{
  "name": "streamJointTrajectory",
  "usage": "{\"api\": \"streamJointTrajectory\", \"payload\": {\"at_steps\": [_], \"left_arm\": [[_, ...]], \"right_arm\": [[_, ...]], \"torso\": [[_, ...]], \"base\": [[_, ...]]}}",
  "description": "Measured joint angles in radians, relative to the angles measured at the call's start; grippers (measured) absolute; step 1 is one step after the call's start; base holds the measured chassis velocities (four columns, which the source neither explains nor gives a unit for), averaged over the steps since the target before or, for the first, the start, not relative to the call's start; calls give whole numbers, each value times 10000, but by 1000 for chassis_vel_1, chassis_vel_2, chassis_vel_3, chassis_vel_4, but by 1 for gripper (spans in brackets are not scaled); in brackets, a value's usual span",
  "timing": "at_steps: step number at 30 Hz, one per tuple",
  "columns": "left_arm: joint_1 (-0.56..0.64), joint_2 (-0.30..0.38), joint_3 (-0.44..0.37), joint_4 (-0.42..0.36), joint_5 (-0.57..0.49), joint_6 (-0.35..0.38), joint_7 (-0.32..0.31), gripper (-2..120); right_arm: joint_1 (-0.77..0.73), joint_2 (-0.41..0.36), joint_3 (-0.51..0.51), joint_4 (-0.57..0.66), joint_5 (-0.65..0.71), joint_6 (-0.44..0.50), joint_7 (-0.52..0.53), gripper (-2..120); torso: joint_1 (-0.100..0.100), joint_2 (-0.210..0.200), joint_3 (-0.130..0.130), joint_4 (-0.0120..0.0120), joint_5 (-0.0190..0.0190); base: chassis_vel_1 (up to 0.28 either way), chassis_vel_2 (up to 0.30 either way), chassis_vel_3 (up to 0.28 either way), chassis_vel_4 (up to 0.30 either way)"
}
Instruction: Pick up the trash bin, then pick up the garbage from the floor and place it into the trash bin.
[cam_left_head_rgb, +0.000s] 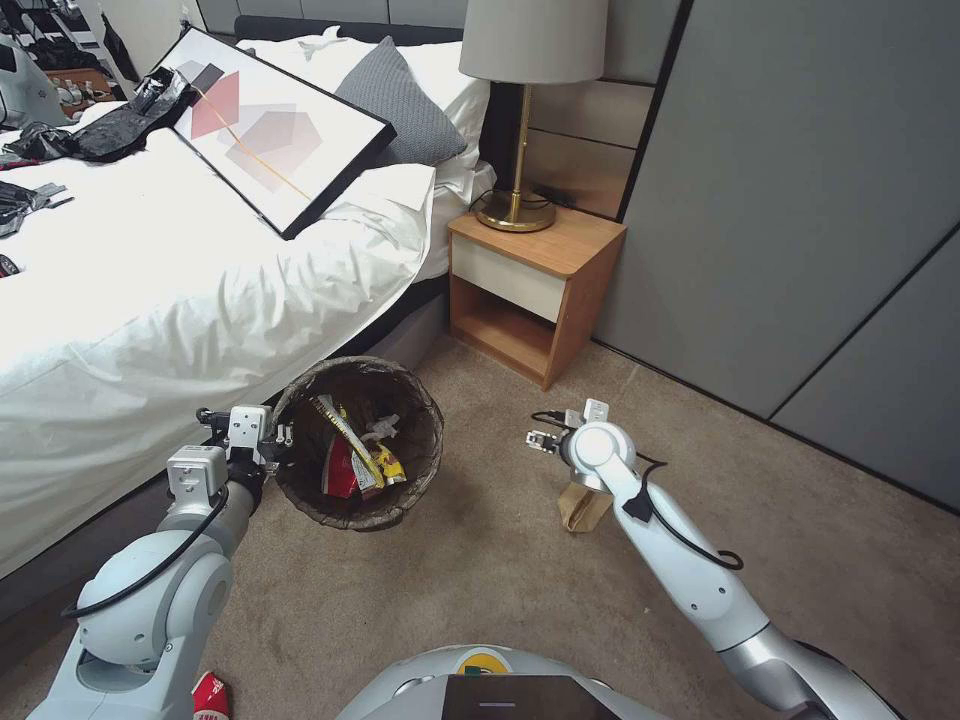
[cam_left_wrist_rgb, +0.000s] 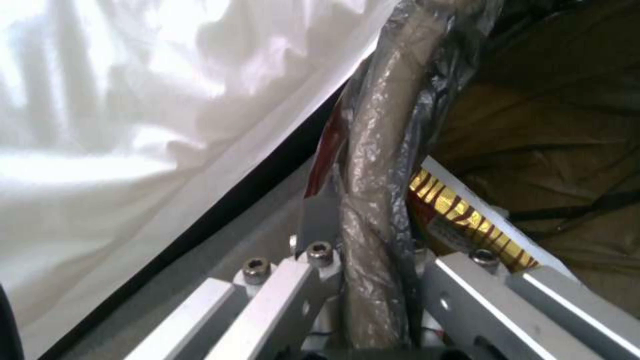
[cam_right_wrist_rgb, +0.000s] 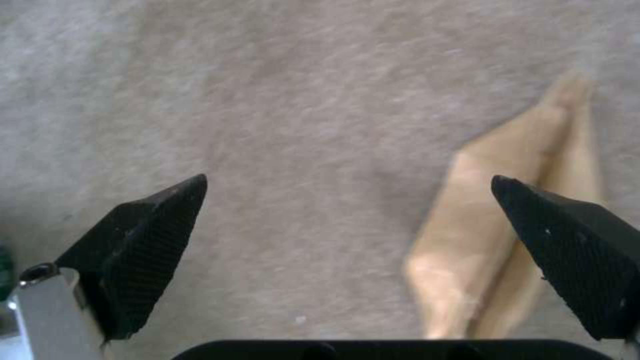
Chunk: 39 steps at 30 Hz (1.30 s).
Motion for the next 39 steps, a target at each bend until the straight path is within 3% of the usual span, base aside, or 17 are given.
{"api": "streamJointTrajectory", "payload": {"at_steps": [14,39], "left_arm": [[-78,-43,104,120,54,0,56,0],[-152,-15,31,212,-16,0,54,0]], "right_arm": [[-469,-718,558,2159,209,-51,845,100],[232,202,576,-2051,-1651,255,-532,100]], "torso": [[0,0,-2,0,-1],[0,0,0,3,1]], "base": [[0,0,0,0],[0,0,0,0]]}}
